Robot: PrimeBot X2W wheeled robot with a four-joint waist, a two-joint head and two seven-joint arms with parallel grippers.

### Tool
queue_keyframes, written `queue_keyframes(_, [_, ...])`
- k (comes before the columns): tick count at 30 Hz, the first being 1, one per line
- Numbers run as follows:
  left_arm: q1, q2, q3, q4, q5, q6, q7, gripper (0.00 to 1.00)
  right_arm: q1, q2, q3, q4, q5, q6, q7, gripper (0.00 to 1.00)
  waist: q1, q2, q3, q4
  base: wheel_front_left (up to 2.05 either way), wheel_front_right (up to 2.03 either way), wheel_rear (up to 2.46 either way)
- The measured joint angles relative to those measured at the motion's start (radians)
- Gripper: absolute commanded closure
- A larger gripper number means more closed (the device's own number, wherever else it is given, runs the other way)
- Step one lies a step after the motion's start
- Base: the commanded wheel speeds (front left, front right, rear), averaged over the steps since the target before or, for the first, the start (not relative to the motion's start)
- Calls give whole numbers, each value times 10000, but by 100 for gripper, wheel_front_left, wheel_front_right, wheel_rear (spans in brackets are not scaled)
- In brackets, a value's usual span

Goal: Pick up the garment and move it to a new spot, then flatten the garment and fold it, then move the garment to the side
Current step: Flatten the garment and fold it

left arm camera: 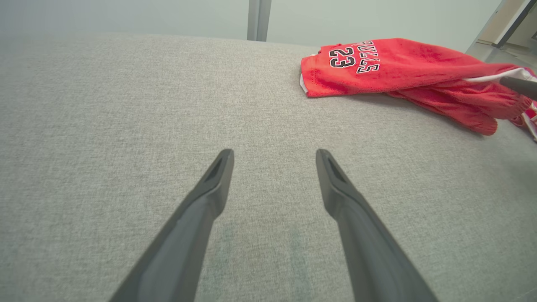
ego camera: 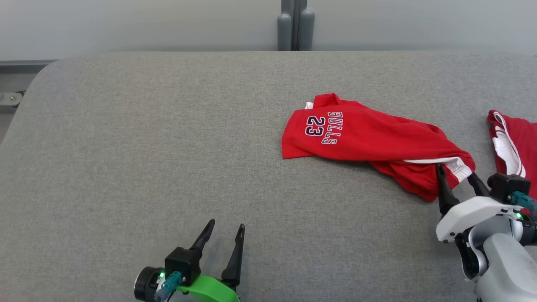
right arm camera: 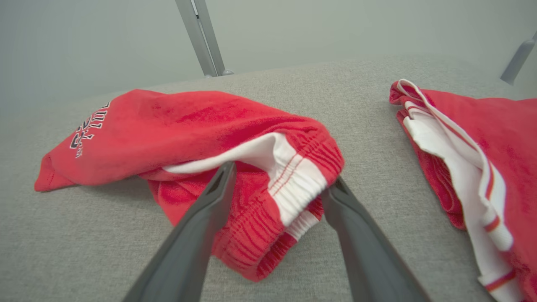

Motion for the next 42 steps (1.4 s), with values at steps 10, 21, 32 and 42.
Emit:
queue_keyframes(10, [-1066, -4, 215, 102, 104, 21, 0, 0, 1558, 441, -272, -2307, -518, -2, -130, 0, 0, 0, 80, -884, 0, 0, 0])
queue_keyframes(21, [-3598, -8, 711, 2470, 29, -171, 0, 0, 1494, 1049, 673, -4625, -963, 0, -140, 0, 0, 0, 969, -2173, 0, 0, 0])
queue_keyframes(32, [-4927, -13, 1273, 4600, -779, -587, 0, 0, 1317, 1058, 673, -4717, -982, 0, -140, 0, 0, 0, 1961, -3347, 0, 0, 0])
queue_keyframes(42, [-5450, 6, 1423, 5028, -861, -698, -36, 51, 1225, 1106, 631, -4706, -982, 0, -140, 0, 0, 0, 2356, -3771, 0, 0, 0])
